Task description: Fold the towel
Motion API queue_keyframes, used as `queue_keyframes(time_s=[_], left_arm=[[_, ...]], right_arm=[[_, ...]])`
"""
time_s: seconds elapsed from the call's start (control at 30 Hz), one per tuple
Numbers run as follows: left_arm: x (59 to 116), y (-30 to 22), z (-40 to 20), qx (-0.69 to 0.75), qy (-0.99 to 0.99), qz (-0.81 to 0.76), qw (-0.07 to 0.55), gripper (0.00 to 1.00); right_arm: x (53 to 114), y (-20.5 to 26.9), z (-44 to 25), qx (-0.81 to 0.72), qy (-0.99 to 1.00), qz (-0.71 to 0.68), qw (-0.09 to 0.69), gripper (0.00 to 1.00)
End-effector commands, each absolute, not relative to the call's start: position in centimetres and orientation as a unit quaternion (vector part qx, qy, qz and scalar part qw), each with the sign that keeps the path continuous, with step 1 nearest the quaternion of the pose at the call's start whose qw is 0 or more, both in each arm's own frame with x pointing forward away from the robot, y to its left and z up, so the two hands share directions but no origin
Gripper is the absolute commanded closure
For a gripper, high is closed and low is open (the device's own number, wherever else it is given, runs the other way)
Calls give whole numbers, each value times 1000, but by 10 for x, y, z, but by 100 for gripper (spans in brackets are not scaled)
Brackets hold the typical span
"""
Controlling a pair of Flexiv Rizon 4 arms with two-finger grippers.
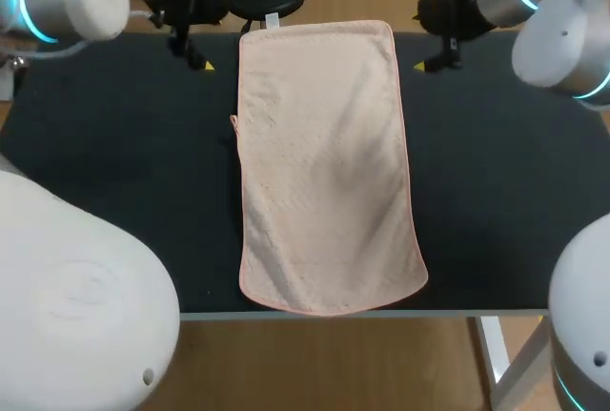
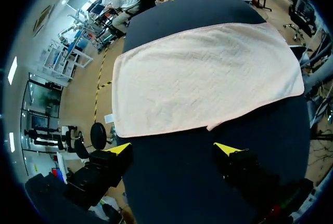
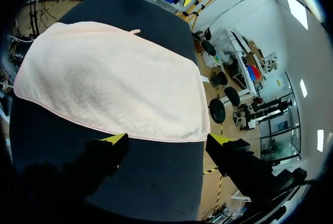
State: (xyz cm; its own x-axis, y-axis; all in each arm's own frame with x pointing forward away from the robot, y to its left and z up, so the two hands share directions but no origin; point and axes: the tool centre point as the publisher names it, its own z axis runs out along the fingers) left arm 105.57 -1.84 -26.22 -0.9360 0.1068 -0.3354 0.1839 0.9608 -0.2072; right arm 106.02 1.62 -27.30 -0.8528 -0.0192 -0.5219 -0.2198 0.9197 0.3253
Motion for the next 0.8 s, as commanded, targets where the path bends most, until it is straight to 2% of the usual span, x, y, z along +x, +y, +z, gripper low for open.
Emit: queue_keyframes(time_s=[0.03,0.43,0.8], left_arm=[[1066,-34,-267,65,990,-16,123,0],[1061,-47,-291,39,997,-3,72,0],[1061,-47,-291,37,997,-4,71,0]], right_arm=[[1058,25,-281,-49,957,131,255,0],[1044,27,-303,-33,969,49,241,0],[1044,27,-303,-33,969,49,241,0]])
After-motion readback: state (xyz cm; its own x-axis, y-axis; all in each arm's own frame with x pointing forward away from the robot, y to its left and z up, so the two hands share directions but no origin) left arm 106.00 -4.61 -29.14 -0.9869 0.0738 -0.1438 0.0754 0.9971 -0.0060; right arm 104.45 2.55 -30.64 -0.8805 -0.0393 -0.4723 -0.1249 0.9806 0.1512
